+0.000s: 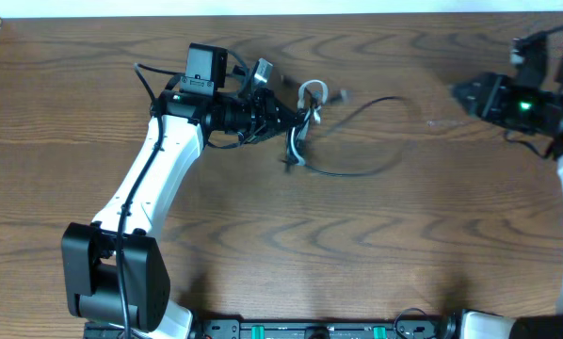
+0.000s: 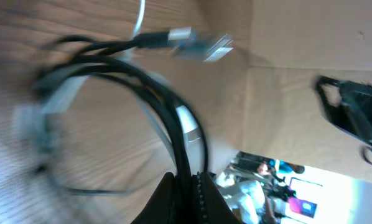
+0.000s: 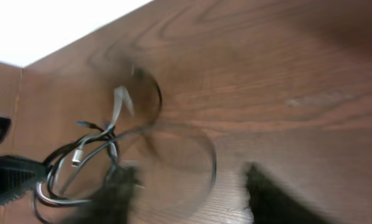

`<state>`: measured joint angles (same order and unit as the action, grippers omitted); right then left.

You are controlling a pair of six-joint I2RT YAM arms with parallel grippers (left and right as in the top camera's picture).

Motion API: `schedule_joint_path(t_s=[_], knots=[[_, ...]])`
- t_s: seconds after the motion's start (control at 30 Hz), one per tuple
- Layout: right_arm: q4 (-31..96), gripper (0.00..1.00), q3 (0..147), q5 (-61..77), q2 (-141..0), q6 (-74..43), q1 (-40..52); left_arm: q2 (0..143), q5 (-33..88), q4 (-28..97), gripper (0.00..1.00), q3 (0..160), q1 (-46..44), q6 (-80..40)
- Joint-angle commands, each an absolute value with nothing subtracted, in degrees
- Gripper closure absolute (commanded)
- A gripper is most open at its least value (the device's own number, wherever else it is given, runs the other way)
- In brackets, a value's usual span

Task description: Untangle cables

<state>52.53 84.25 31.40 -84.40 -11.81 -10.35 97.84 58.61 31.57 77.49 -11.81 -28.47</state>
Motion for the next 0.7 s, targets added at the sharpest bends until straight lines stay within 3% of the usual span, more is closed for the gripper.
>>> schedule_joint_path(t_s=[0.0, 0.33, 0.67], knots=[[52.18, 0.28, 84.84, 32.08, -86.0, -10.15, -7.33, 98.32, 63.68, 31.22, 0.93, 77.34, -11.6, -32.45], [52.34, 0.31, 84.82, 32.1, -87.77, -7.81, 2.13, 98.32, 63.66, 26.52, 0.93, 77.36, -11.57, -54.22], [53.65, 0.3, 84.58, 34.7, -92.68, 8.62, 11.22, 98.32, 64.1, 14.59, 0.93, 77.36, -11.53, -80.01]])
